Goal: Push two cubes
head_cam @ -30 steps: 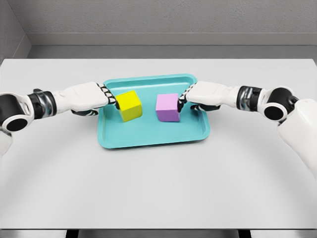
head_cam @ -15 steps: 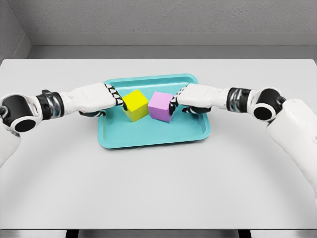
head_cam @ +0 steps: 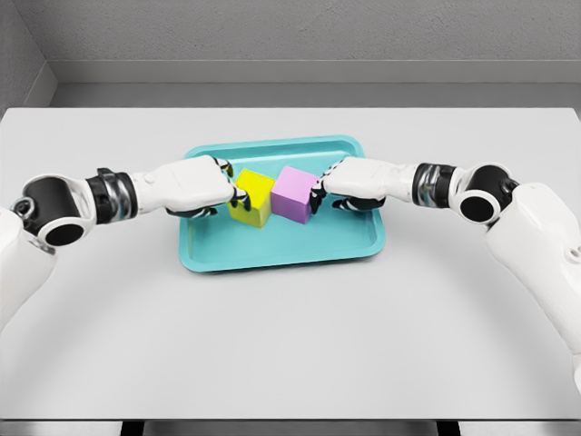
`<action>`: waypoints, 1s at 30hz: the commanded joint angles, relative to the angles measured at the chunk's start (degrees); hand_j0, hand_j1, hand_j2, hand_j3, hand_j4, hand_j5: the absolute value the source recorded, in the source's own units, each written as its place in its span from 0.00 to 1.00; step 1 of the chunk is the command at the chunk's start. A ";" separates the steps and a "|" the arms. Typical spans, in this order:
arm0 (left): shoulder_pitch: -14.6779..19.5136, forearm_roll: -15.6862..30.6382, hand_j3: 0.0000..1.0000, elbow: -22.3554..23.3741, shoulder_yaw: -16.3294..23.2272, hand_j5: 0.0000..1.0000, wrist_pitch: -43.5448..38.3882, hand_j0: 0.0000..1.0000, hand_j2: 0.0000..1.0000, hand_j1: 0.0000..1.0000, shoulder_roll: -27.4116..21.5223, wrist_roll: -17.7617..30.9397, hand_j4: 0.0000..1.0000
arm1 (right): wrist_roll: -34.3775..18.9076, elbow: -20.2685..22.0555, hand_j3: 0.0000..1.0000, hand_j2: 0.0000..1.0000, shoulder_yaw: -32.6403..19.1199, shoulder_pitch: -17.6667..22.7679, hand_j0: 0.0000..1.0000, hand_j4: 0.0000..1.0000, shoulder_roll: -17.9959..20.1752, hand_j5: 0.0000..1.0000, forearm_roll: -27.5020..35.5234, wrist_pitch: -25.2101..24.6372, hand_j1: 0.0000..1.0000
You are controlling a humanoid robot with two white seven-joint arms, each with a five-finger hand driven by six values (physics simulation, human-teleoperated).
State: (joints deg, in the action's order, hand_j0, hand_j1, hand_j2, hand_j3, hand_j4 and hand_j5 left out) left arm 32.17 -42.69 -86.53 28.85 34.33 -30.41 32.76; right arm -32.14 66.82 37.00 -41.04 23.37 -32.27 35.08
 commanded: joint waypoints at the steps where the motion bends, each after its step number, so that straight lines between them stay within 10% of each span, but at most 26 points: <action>1: 0.00 -1.25 0.63 0.92 -0.11 0.63 0.67 0.63 0.63 0.63 -0.18 0.55 0.63 | 0.06 0.33 0.56 0.56 -0.09 0.00 0.56 0.56 0.36 0.56 0.28 -0.08 0.56; 15: -0.26 -1.08 0.55 3.47 -0.11 0.55 0.67 0.55 0.55 0.55 -1.59 0.64 0.55 | -0.20 2.62 0.57 0.57 -1.32 -4.48 0.57 0.57 4.32 0.57 0.28 -0.08 0.57; 30: -2.28 1.64 0.47 -2.41 -0.11 0.47 0.67 0.47 0.47 0.47 -5.80 1.43 0.47 | -0.20 -7.49 0.57 0.57 -0.26 -8.70 0.57 0.57 -2.01 0.57 -3.41 -0.08 0.57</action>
State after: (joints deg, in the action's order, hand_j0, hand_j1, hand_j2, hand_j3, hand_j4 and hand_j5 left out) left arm 29.88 -41.44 -87.70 28.74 34.87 -35.07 34.06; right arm -32.36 60.52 36.72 -49.83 22.16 -35.43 35.15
